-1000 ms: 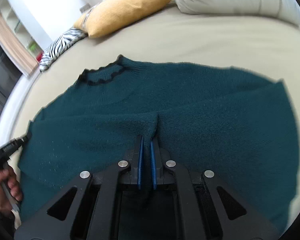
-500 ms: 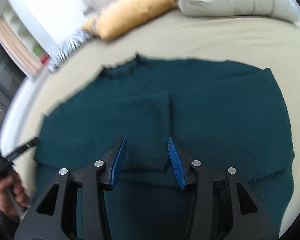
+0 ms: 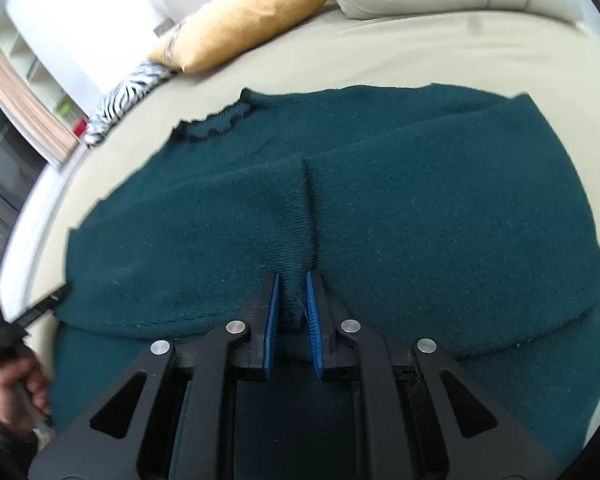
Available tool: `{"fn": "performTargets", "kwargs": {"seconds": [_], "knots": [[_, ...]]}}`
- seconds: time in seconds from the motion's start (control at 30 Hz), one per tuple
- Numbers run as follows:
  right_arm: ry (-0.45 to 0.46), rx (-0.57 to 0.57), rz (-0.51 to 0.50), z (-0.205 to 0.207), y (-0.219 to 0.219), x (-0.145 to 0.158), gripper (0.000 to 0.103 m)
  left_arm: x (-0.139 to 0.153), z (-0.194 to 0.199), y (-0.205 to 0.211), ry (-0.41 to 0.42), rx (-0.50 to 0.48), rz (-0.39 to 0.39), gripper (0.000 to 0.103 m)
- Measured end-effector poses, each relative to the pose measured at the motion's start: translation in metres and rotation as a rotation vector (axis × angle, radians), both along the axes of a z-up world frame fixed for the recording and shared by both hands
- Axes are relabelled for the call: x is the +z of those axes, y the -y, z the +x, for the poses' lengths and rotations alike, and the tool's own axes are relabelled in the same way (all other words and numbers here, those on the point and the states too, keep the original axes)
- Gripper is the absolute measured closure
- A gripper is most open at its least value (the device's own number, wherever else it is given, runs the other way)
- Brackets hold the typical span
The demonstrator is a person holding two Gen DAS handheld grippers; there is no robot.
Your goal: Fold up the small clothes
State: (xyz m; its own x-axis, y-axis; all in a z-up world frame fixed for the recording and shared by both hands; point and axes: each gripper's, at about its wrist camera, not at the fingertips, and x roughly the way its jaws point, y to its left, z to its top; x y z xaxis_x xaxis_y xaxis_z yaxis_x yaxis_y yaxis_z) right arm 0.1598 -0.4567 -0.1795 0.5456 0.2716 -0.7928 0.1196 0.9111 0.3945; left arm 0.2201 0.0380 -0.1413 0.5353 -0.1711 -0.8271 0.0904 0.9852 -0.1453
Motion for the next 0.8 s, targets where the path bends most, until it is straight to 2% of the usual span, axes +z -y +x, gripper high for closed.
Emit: {"fn": "performTargets", "kwargs": {"seconds": [0.13, 0.2, 0.27, 0.3, 0.33, 0.37, 0.43, 0.53, 0.6, 0.67, 0.8], "knots": [[-0.014, -0.081, 0.016, -0.020, 0.015, 0.020, 0.082, 0.024, -0.020, -0.010, 0.018, 0.019, -0.041, 0.085], [0.036, -0.105, 0.037, -0.042, 0.024, 0.040, 0.081, 0.040, -0.039, -0.016, 0.038, 0.004, -0.076, 0.077], [0.080, -0.116, 0.052, -0.066, 0.031, 0.057, 0.076, 0.054, -0.063, -0.025, 0.051, -0.004, -0.109, 0.045], [0.102, -0.123, 0.057, -0.083, 0.035, 0.066, 0.073, 0.061, -0.078, -0.029, 0.059, -0.014, -0.128, 0.041], [0.121, -0.133, 0.062, -0.099, 0.038, 0.073, 0.061, 0.066, -0.094, -0.033, 0.064, -0.032, -0.150, 0.037], [0.144, -0.141, 0.071, -0.116, 0.041, 0.080, 0.050, 0.069, -0.108, -0.035, 0.060, -0.048, -0.168, 0.037], [0.171, -0.132, 0.086, -0.145, 0.045, 0.088, 0.047, 0.071, -0.140, -0.044, 0.033, -0.065, -0.217, 0.036], [0.153, -0.108, 0.124, -0.187, 0.051, 0.087, 0.047, 0.059, -0.182, -0.058, -0.046, -0.083, -0.289, 0.036], [0.123, -0.088, 0.159, -0.213, 0.055, 0.082, 0.047, 0.047, -0.208, -0.067, -0.099, -0.062, -0.306, 0.036], [0.104, -0.071, 0.154, -0.236, 0.056, 0.076, 0.047, 0.037, -0.232, -0.075, -0.154, -0.054, -0.342, 0.037], [0.069, -0.057, 0.173, -0.275, 0.066, 0.065, 0.047, 0.027, -0.262, -0.075, -0.216, -0.075, -0.359, 0.038]]}}
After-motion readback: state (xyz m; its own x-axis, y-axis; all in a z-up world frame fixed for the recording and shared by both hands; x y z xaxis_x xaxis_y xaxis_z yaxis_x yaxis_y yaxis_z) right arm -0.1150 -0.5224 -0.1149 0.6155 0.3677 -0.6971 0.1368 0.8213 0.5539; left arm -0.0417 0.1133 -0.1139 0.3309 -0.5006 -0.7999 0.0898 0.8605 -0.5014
